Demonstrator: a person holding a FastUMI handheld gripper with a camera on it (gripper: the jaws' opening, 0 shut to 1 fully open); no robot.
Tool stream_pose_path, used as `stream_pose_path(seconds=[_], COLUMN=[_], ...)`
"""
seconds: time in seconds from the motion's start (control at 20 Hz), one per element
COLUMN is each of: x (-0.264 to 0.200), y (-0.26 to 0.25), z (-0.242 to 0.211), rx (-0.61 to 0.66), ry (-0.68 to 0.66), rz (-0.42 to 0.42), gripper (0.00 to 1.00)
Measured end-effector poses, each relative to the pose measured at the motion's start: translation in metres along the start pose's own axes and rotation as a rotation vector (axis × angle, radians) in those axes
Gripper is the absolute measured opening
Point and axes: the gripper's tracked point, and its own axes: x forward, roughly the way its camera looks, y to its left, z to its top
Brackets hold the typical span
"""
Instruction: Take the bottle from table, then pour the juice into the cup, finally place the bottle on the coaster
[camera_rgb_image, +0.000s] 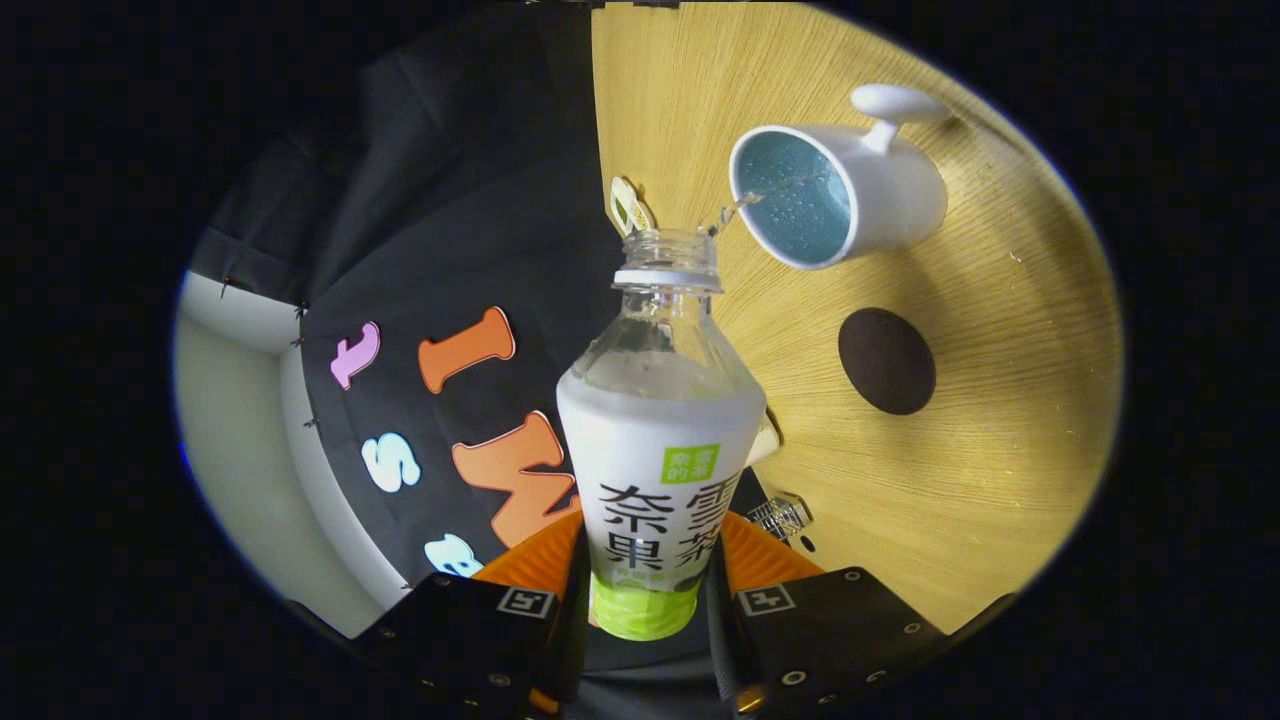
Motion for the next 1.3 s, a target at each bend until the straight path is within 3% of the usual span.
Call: stream_pose_path(seconds=[1.3], x=[-0.004], y=[0.006], z=[0.02], rx=[0.118], ry=[-0.036], rz=[0.03], gripper=[0.52])
